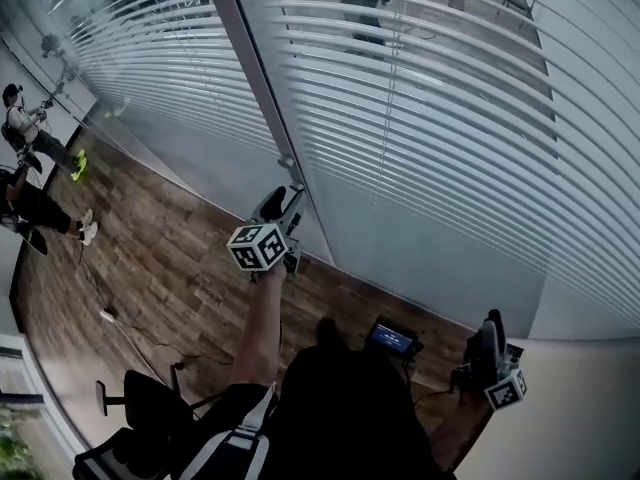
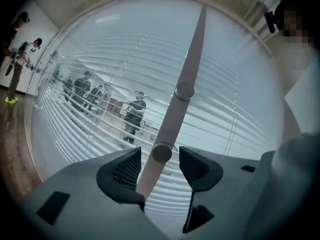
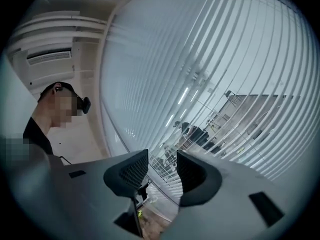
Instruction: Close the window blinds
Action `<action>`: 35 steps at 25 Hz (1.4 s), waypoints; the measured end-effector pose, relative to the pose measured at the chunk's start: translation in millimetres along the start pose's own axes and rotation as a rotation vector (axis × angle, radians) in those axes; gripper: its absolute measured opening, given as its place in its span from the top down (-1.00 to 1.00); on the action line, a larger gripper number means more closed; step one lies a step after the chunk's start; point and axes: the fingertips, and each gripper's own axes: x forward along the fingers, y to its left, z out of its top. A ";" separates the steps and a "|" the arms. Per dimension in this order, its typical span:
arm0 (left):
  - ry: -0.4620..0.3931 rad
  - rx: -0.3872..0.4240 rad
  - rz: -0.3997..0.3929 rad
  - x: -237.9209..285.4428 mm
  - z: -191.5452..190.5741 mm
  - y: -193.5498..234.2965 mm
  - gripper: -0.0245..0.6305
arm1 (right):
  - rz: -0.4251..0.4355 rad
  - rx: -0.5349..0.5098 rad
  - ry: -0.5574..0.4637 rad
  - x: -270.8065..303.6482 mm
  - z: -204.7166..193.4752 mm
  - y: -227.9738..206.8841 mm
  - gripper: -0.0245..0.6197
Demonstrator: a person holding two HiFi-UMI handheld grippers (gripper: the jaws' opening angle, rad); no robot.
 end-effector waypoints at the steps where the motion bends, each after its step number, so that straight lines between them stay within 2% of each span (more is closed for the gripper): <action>1: -0.002 0.011 -0.010 2.2 4.9 -3.0 0.17 | -0.010 -0.004 0.001 1.3 2.4 4.5 0.36; 4: 0.000 0.033 -0.034 9.5 11.9 -3.4 0.39 | -0.029 -0.012 0.009 10.7 0.0 10.7 0.36; 7: 0.007 0.046 -0.048 10.7 9.8 -5.4 0.50 | -0.040 -0.025 0.022 15.0 -5.3 12.4 0.36; 12: 0.015 0.045 -0.037 2.7 13.9 -17.9 0.51 | -0.038 -0.045 0.030 16.3 3.0 28.8 0.36; 15: 0.051 0.147 -0.003 3.5 21.2 -19.2 0.52 | -0.025 -0.047 0.038 28.0 5.6 35.8 0.36; 20: 0.106 0.292 0.051 15.0 10.1 -8.0 0.52 | -0.018 -0.037 0.048 40.7 -7.3 19.7 0.36; 24: 0.158 0.528 0.135 16.7 5.3 -6.1 0.52 | -0.009 -0.044 0.056 41.0 -8.8 17.2 0.36; 26: 0.171 0.613 0.167 18.8 5.3 -4.1 0.52 | -0.004 -0.047 0.056 43.2 -9.1 16.5 0.36; 28: 0.172 0.628 0.174 19.4 6.4 -4.9 0.52 | 0.000 -0.048 0.056 43.6 -8.0 17.6 0.36; 35: 0.149 0.606 0.164 20.1 6.2 -6.2 0.51 | -0.003 -0.054 0.050 38.5 -3.5 19.4 0.36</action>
